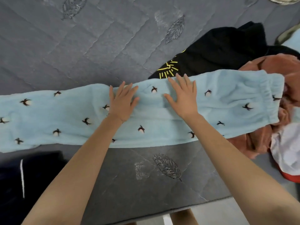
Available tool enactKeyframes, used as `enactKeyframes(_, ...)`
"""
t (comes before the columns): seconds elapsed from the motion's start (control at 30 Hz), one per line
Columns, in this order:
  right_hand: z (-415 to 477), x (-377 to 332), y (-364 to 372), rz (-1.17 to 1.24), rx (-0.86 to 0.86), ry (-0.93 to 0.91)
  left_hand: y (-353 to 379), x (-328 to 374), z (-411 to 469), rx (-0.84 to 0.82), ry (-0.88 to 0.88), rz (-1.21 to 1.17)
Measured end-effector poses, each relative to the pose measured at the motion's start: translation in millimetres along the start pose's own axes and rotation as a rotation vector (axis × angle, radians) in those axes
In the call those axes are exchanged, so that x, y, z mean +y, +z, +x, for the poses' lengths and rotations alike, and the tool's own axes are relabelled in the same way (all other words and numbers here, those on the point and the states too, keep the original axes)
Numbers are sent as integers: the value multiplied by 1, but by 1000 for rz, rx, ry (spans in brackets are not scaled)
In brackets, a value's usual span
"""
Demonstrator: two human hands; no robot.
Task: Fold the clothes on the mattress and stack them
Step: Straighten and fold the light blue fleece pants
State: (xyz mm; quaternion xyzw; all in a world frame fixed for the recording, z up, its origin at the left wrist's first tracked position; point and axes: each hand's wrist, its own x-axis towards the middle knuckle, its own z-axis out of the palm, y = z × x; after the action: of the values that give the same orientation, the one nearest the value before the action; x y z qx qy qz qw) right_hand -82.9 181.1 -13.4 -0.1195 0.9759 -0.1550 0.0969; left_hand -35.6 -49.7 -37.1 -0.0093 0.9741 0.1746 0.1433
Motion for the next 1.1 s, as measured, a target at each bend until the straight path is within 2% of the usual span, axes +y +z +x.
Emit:
enactKeyframes(0.17,32,34,-1,-7,-65,69,13,31,34,-89,-134,10)
enactKeyframes(0.23,37,41,-3,-30,-96,73,11,37,41,-60,-126,14)
enactKeyframes(0.3,41,45,-5,-25,-55,58,4,41,47,54,-90,-42)
enactKeyframes(0.43,52,51,-19,107,215,88,-14,55,62,365,-85,-163)
enactKeyframes(0.5,56,53,-26,127,214,76,-17,65,70,404,-131,-187)
enactKeyframes(0.6,54,62,-34,119,56,67,-10,82,74,267,-198,-177)
enactKeyframes(0.77,37,111,-80,57,173,90,-1,140,70,157,32,-116)
enactKeyframes(0.9,11,159,-115,7,94,170,18,202,69,33,205,-39)
enactKeyframes(1.03,-12,199,-131,-80,71,260,49,251,72,-80,295,78)
enactKeyframes(1.1,-19,215,-135,30,100,319,63,263,76,-124,299,171)
